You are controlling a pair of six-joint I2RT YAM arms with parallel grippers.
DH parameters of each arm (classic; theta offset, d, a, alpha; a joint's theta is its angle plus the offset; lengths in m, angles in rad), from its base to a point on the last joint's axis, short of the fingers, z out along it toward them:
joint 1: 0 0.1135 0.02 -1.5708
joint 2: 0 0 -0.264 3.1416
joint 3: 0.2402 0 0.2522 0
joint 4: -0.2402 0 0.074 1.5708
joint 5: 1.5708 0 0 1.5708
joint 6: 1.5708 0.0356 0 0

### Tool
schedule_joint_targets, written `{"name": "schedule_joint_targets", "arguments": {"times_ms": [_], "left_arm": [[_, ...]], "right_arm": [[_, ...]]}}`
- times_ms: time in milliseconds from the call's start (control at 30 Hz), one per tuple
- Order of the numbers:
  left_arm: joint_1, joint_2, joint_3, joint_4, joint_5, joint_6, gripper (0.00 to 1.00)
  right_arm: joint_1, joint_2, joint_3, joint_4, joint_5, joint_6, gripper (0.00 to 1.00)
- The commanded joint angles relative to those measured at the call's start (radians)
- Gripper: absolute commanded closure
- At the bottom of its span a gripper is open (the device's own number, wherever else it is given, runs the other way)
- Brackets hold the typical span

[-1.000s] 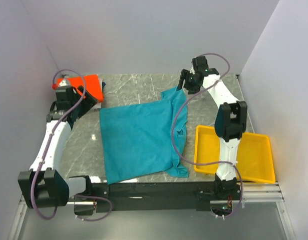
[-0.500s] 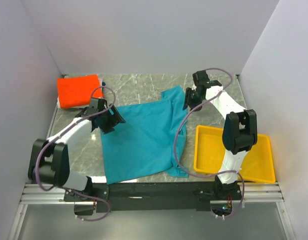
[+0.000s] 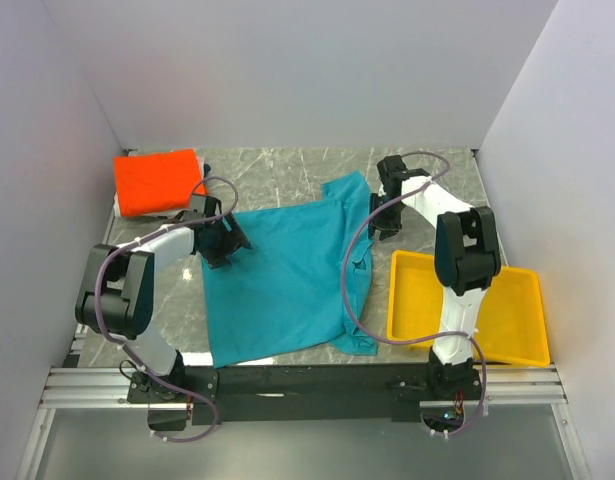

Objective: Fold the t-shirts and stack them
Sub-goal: Flatten the tshirt out

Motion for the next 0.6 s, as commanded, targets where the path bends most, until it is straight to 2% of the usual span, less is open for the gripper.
{"name": "schedule_joint_targets", "arguments": {"times_ms": [0, 200, 333, 467, 567], "left_arm": [[0.0, 0.042, 0.022, 0.012, -0.027, 0.038, 0.19], [0.0, 0.069, 0.041, 0.005, -0.029, 0.053, 0.19], [-0.001, 0.079, 0.047, 0.002, -0.033, 0.058, 0.19], [0.003, 0.099, 0.061, -0.015, -0.059, 0.086, 0.18], [0.014, 0.115, 0.088, -0.037, -0.099, 0.115, 0.18]], "right_arm": [[0.001, 0.024, 0.027, -0.01, -0.028, -0.024, 0.57], [0.001, 0.061, 0.013, -0.005, -0.03, -0.015, 0.57], [0.001, 0.082, 0.024, -0.008, -0.019, -0.025, 0.61], [0.001, 0.101, 0.073, -0.045, -0.016, -0.047, 0.84], [-0.001, 0.089, 0.101, -0.086, 0.013, -0.067, 0.96]]}}
